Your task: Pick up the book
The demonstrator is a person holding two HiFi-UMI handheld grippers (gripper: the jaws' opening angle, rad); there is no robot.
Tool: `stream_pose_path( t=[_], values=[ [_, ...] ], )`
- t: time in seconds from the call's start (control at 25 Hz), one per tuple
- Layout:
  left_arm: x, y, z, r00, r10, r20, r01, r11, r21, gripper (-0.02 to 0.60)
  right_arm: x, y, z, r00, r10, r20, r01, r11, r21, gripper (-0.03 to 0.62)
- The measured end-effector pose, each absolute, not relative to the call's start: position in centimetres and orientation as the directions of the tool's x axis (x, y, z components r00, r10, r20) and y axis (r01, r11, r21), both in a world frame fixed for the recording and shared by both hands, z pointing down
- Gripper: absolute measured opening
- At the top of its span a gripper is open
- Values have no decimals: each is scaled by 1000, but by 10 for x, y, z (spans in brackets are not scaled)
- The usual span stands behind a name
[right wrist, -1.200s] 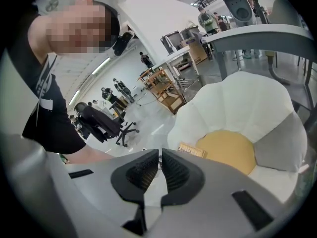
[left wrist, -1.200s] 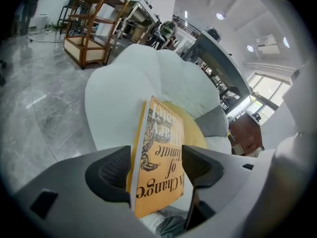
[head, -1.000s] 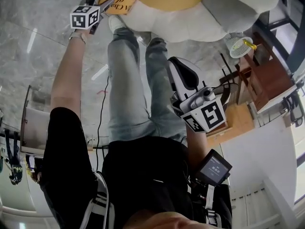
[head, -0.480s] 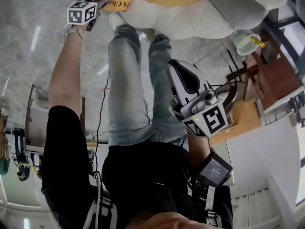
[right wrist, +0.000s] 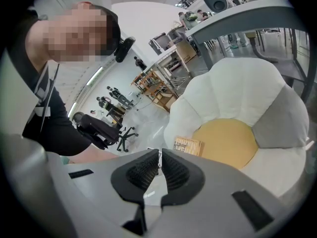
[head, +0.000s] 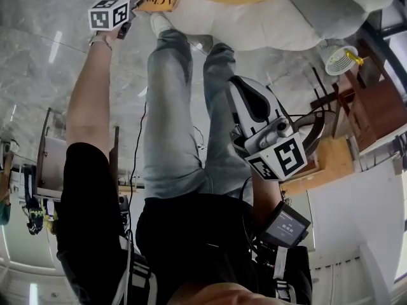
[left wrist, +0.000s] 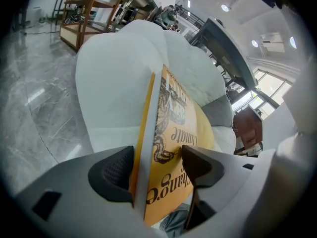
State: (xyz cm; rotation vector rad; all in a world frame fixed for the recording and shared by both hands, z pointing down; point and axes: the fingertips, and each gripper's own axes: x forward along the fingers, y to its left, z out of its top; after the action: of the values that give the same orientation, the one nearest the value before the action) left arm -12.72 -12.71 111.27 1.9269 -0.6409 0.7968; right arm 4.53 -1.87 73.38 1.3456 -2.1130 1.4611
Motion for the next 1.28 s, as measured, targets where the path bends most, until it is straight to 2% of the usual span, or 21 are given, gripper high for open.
stream_pose_path(
  t=[0.12, 0.48, 0.96, 1.28],
  values=[
    [-128, -128, 1106, 648, -88, 757, -711, -427, 559, 307, 44, -18, 730, -552, -551, 626, -779, 73, -623, 37],
    [-107, -107, 1061, 658, -76, 749, -683, -480, 551, 220, 57, 3, 716, -595, -559, 577, -741, 105, -663, 37],
    [-46, -66, 1019, 638, -115, 761, -696, -510, 506, 215, 101, 53, 692, -636, -549, 542, -718, 165, -676, 35],
    [-20, -66, 1029, 536, -148, 831, -761, -510, 400, 215, 136, 77, 696, -627, -560, 541, -715, 139, -685, 37]
  ],
)
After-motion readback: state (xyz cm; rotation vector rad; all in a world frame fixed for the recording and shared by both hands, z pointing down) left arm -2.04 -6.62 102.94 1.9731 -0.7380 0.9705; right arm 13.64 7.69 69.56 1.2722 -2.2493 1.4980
